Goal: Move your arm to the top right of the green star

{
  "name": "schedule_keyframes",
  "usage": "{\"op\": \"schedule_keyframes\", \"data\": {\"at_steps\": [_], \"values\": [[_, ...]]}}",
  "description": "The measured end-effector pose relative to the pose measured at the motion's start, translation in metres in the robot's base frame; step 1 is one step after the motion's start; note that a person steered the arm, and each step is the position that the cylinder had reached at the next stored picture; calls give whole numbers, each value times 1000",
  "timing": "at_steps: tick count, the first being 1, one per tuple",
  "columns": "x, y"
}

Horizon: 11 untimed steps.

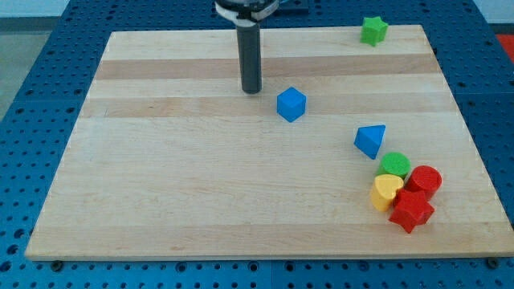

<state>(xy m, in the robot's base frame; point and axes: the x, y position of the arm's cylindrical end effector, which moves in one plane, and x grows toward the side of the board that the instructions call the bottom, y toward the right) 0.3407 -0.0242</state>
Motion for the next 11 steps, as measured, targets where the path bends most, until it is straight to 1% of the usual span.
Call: {"op": "schedule_keyframes", "data": {"at_steps": [1,2,3,4,5,6,7,8,10,11], "values": [[-1,2],[-33,47],[-55,107],[-49,172],[-50,220],[-66,284],[-98,284],[-150,282],[-148,275],[-147,244]]}}
